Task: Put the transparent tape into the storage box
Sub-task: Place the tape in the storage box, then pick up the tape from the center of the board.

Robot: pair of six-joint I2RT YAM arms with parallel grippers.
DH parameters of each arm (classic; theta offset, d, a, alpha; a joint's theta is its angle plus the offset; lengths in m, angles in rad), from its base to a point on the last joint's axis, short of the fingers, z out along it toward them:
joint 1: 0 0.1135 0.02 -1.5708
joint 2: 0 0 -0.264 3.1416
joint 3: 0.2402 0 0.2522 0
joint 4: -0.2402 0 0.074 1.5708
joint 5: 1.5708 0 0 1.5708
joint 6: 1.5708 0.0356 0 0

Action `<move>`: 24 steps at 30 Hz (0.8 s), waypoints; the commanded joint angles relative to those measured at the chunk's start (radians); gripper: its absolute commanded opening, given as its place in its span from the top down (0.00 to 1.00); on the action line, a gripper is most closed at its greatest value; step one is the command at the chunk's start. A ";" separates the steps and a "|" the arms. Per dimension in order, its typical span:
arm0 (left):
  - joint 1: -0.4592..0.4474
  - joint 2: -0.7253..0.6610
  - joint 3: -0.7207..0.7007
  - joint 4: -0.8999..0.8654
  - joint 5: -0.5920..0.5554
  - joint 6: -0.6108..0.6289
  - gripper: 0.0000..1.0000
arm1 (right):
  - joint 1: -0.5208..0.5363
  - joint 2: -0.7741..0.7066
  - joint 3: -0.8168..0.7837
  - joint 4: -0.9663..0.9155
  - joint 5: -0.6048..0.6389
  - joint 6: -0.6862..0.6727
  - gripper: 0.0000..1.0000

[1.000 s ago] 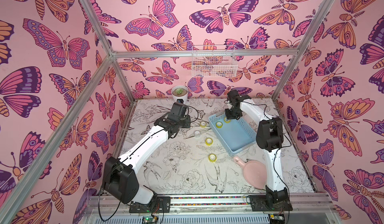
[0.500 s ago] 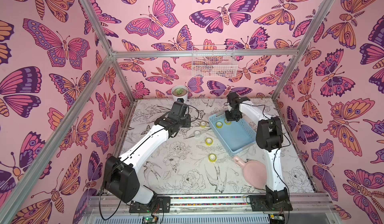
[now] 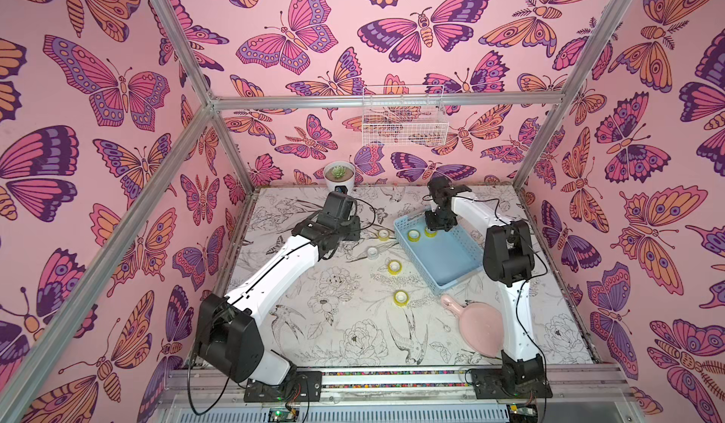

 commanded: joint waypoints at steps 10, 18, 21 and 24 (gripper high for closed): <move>0.014 0.128 -0.031 0.018 0.105 -0.039 0.53 | 0.035 -0.203 0.090 -0.064 -0.049 0.039 0.59; 0.027 0.319 0.009 0.021 0.220 -0.080 0.55 | 0.131 -0.413 -0.062 -0.067 -0.053 0.052 0.59; 0.027 0.373 0.026 0.037 0.237 -0.089 0.56 | 0.163 -0.498 -0.141 -0.048 -0.044 0.066 0.59; 0.027 0.405 0.038 0.048 0.234 -0.091 0.57 | 0.185 -0.559 -0.198 -0.036 -0.029 0.077 0.60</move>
